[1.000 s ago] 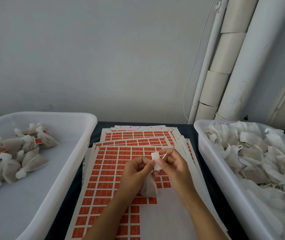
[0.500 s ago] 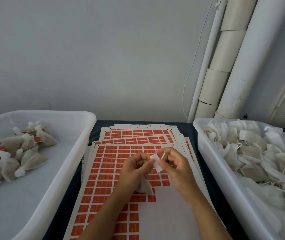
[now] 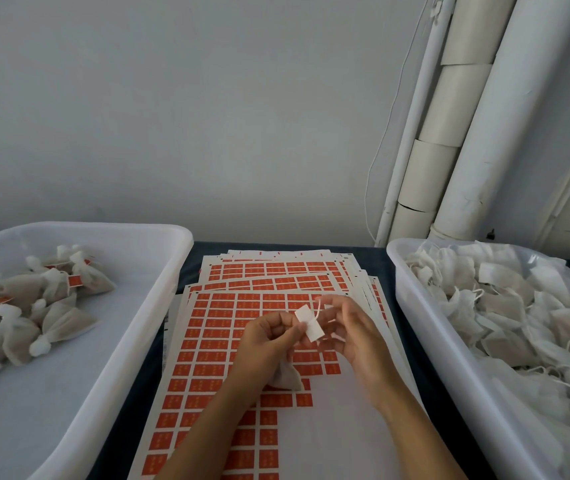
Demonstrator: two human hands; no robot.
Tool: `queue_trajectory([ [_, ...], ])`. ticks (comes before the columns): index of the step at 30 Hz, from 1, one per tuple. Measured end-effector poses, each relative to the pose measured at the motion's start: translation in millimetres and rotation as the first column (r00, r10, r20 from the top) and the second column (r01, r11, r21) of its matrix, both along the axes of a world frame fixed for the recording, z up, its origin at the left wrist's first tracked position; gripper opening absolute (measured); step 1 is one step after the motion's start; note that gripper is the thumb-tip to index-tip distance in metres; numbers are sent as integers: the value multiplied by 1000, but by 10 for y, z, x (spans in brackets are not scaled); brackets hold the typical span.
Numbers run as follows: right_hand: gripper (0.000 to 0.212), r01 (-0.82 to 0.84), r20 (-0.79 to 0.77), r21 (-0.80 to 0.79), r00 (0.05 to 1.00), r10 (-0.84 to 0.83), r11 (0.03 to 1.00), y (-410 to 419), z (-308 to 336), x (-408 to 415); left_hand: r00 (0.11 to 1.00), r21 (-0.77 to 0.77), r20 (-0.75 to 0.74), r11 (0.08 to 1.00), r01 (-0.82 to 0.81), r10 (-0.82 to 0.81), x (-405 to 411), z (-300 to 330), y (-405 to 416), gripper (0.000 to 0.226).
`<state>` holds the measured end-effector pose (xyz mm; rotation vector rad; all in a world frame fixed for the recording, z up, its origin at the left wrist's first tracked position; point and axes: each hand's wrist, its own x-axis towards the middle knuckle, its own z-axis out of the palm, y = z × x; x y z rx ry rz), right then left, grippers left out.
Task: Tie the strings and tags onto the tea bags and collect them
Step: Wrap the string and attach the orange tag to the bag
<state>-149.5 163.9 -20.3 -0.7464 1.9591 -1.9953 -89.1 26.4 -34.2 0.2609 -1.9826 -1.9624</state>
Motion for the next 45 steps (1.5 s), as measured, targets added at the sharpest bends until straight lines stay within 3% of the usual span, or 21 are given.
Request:
queue_trajectory([
  [3, 20, 103, -295, 135, 954, -60, 985, 29, 0, -20, 999, 10, 37, 1000, 8, -8, -2, 2, -12, 18],
  [6, 21, 151, -495, 155, 867, -55, 976, 18, -3, -20, 999, 13, 37, 1000, 24, -24, -5, 19, -11, 15],
  [12, 19, 250, -608, 198, 790, -81, 948, 29, -35, -34, 998, -5, 38, 998, 55, -55, -3, 7, -25, 14],
  [16, 6, 213, -581, 187, 811, -67, 959, 27, -30, -34, 997, -13, 45, 998, 56, -55, -8, -2, -33, 11],
  [23, 4, 165, -453, 227, 890, -46, 960, 11, -92, -41, 998, 4, -17, 998, 57, -56, -5, -2, -25, 11],
  [28, 17, 143, -346, 200, 936, -67, 969, -37, -72, 12, 997, -27, -41, 998, 59, -60, 1, -29, -35, 9],
  [32, 10, 145, -287, 156, 953, -96, 977, -64, -68, 47, 994, -28, -84, 997, 66, -69, -6, -29, -29, 8],
  [45, 7, 166, -275, 173, 955, -114, 971, -59, -74, 41, 994, -93, -88, 994, 63, -71, -11, -44, -34, 12],
])
